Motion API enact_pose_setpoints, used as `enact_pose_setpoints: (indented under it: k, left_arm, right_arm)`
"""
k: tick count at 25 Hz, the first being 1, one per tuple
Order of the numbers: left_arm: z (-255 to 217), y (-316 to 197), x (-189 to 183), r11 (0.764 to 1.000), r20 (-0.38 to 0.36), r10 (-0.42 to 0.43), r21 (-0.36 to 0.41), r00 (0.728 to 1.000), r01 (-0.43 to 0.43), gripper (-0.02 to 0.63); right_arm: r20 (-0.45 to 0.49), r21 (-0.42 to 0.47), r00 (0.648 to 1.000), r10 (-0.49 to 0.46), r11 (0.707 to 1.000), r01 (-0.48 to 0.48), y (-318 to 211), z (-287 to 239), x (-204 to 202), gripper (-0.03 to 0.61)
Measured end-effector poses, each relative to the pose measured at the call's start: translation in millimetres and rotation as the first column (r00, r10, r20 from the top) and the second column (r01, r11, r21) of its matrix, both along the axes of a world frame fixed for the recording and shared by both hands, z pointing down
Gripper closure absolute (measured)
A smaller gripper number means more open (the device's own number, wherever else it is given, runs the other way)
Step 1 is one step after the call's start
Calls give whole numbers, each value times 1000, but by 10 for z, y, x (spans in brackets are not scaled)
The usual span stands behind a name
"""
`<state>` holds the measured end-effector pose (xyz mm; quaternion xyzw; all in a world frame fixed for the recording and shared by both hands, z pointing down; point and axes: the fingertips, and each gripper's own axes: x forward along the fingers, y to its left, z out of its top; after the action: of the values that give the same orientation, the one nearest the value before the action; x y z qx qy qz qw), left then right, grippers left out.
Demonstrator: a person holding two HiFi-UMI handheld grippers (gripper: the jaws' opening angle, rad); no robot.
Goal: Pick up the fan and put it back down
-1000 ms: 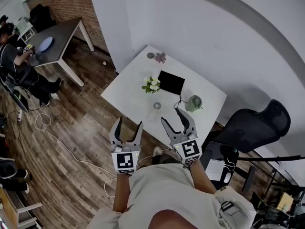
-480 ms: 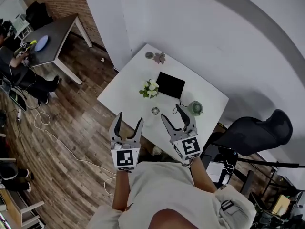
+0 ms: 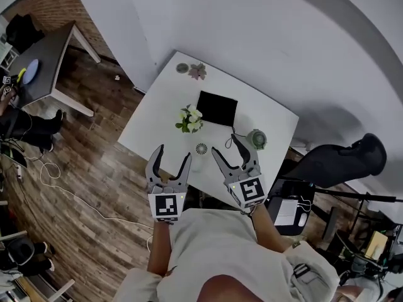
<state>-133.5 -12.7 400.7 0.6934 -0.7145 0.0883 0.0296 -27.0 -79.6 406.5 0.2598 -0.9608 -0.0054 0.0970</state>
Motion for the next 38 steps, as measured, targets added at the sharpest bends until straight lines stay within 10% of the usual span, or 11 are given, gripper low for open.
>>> enact_pose_setpoints:
  k: [11, 38]
  left_arm:
    - [471, -383, -5, 980, -32, 175, -94, 984, -177, 304]
    - [1924, -696, 469, 833, -147, 371, -385, 917, -398, 272]
  right_arm:
    - [-85, -65, 990, 114, 991, -119, -231, 468, -19, 321]
    - [-264, -240, 946, 187, 937, -253, -223, 1671, 210, 313]
